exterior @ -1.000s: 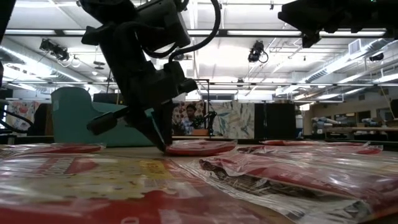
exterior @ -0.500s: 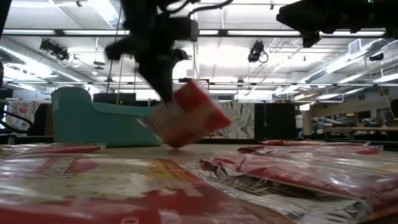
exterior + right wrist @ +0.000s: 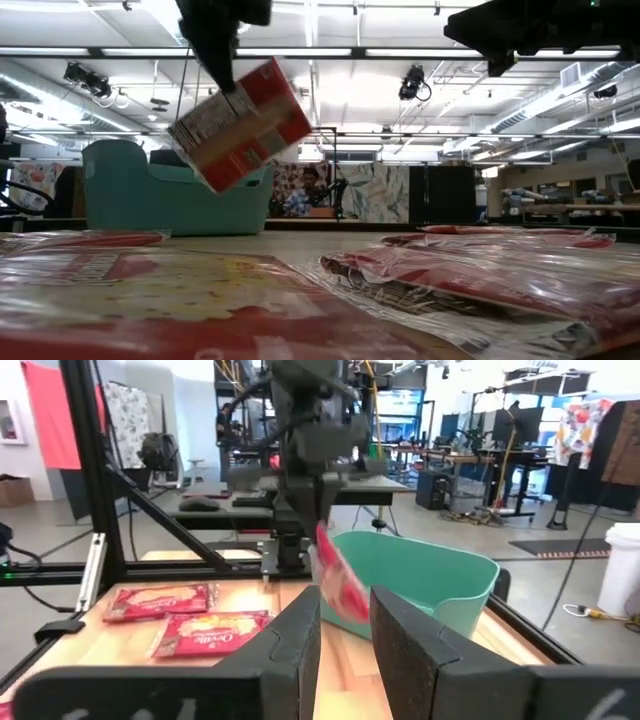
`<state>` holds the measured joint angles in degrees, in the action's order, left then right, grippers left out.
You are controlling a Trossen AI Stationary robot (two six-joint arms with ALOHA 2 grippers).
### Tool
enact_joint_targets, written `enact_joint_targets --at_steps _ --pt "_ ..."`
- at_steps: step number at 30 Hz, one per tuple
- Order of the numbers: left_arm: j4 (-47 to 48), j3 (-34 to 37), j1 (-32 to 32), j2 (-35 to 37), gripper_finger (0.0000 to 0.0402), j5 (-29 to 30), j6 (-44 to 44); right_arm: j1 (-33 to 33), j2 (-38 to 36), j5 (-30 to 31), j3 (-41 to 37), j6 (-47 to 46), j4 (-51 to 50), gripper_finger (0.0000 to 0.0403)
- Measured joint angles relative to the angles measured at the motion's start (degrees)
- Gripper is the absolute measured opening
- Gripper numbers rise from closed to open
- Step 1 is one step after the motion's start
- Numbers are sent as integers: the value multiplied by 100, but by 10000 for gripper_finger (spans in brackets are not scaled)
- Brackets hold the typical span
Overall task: Sort popcorn bags into baskets
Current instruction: Put the popcorn bag into the bin
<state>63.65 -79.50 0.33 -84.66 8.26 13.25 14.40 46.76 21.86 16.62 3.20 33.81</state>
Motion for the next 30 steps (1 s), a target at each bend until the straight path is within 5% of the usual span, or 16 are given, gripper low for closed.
enact_joint_targets --at_steps 10,19,30 --pt "883 -2 1114 463 1 341 263 0 0 92 0 0 43 96" --pt "427 -2 1862 455 3 -1188 -89 0 0 94 0 31 39 96" --pt "1276 -638 2371 572 4 -967 -189 0 0 97 0 44 20 96"
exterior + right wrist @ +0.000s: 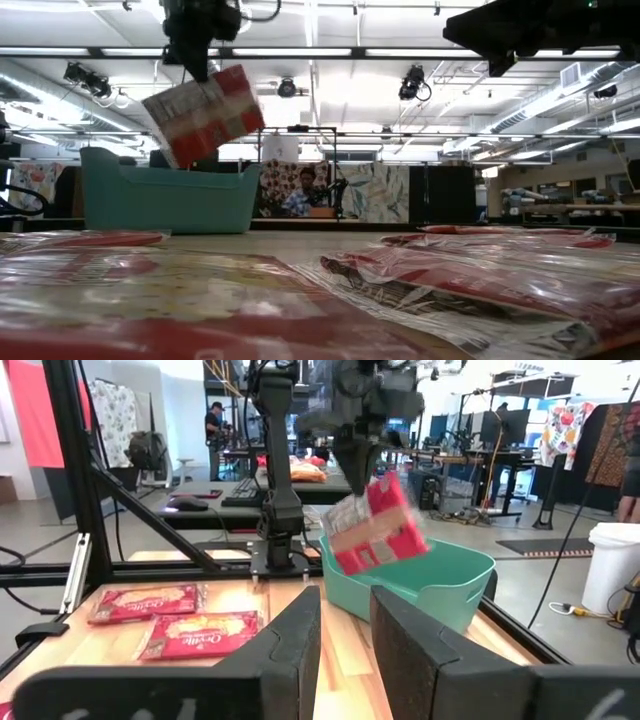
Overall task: Sort popcorn bags into baskets
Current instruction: Put the popcorn bag into the bin
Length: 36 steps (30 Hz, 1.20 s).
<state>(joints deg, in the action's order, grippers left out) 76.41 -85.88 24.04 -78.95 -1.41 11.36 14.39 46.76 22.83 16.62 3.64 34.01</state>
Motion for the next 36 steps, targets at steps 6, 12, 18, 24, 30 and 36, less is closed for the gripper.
enact_joint_targets --at_steps 6,12,18,24,30,36 --pt "665 -248 412 -12 3 466 -9 -7 0 1 0 0 38 96" --pt "558 330 902 -27 2 721 -282 -70 0 -23 0 -26 36 96" --pt "260 888 1392 -292 1 895 -523 -92 0 -33 0 -39 49 96" --pt "-114 987 1545 -914 2 1403 -761 -129 -2 -39 0 -47 91 96" --pt "-159 992 1497 -1686 3 1905 -835 -129 -2 -42 0 -61 83 96" --pt "-217 992 1317 -2153 3 2779 -910 -129 -2 -42 0 -57 22 96"
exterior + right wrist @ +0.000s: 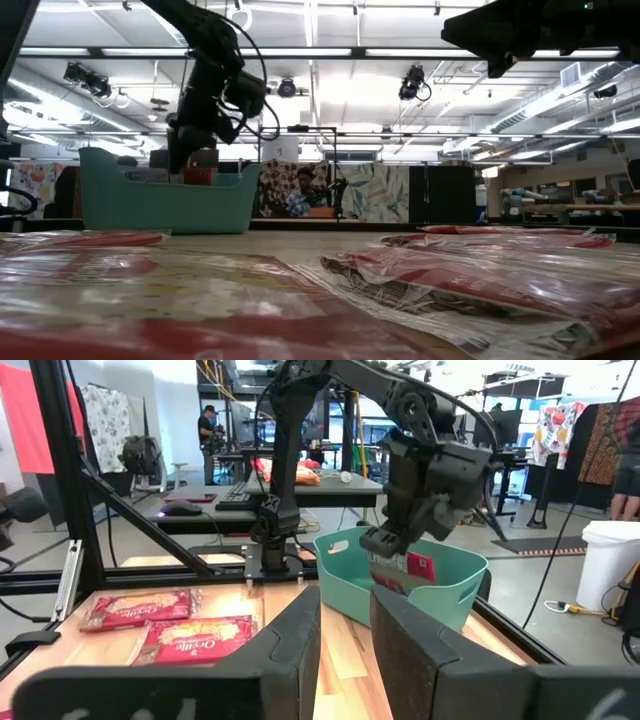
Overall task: Sort popcorn bags into baskets
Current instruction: Put the popcorn bag into the bin, then adjust the bin
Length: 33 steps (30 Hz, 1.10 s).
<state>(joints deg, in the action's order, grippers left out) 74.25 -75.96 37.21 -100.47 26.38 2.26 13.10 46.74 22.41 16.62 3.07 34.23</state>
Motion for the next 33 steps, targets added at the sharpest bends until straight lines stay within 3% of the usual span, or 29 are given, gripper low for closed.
enact_joint_targets --at_steps 4,9,17,21,26,33 --pt "-69 0 -67 -74 4 19 -3 0 0 0 0 0 -14 96" --pt "-82 0 -181 -78 23 -893 -156 0 0 0 0 -4 -15 96" --pt "-40 0 -528 -78 139 -965 -1021 0 0 -18 0 -6 -12 96" --pt "-224 0 -628 -78 181 -836 -1047 0 0 -153 0 -6 -12 96" --pt "-536 224 -615 -76 190 -1034 -1135 0 1 -155 0 -52 -88 96" --pt "-1499 605 -634 -78 173 -1163 -1502 0 1 -154 0 -52 -78 96"
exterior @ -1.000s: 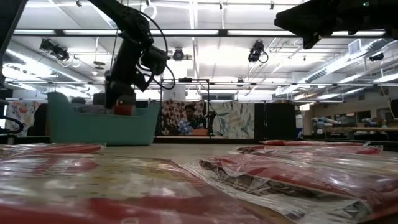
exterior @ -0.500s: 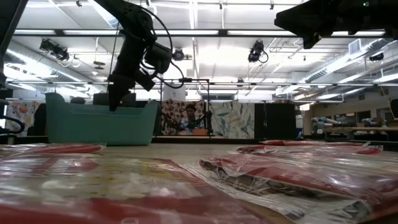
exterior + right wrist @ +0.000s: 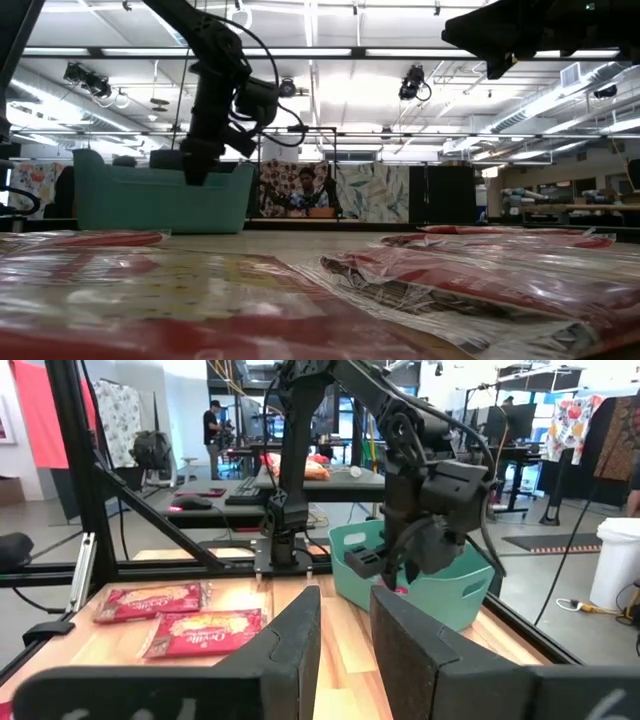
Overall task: Sort popcorn bags into baskets
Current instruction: Adjust the bin
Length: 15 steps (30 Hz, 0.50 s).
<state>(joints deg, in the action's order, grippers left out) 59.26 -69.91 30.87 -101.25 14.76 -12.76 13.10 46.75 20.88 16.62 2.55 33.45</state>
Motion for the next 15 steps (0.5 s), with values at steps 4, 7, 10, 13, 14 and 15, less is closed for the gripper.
enact_joint_targets --at_steps 4,7,10,13,14,15 --pt "-494 0 1 0 162 0 -302 0 0 1 0 -2 2 96" --pt "-884 0 -7 0 156 -4 -488 0 1 1 0 -2 4 96" --pt "-1251 0 -72 0 151 -99 -639 0 -1 0 0 -2 -3 96" --pt "-1518 0 -158 0 147 -106 -761 0 1 1 0 -2 -4 96" --pt "-1597 0 -189 0 146 -106 -800 0 -1 1 0 -2 -4 96" --pt "-1696 2 -213 0 145 -108 -856 0 1 1 0 -2 -4 96"
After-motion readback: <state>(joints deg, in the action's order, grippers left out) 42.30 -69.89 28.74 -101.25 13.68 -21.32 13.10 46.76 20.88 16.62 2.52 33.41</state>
